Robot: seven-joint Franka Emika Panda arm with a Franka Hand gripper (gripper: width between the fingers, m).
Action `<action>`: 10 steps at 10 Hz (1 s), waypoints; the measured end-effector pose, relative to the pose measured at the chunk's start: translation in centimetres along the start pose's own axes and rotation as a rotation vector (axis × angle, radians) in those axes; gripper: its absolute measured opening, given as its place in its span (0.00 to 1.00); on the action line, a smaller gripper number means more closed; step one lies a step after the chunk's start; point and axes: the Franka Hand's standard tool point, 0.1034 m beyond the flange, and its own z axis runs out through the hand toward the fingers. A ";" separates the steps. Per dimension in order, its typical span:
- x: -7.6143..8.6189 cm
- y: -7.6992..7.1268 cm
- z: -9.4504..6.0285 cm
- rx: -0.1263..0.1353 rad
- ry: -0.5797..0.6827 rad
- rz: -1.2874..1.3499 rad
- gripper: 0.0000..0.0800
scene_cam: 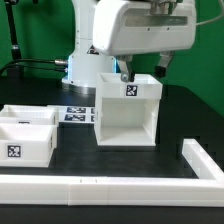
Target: Assemble drawer
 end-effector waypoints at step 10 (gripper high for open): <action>-4.1 -5.4 0.8 -0.009 0.006 0.400 0.81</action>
Offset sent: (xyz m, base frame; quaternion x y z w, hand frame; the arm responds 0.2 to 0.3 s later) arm 0.0000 0.0000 0.0000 0.0000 0.0000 0.0000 1.0000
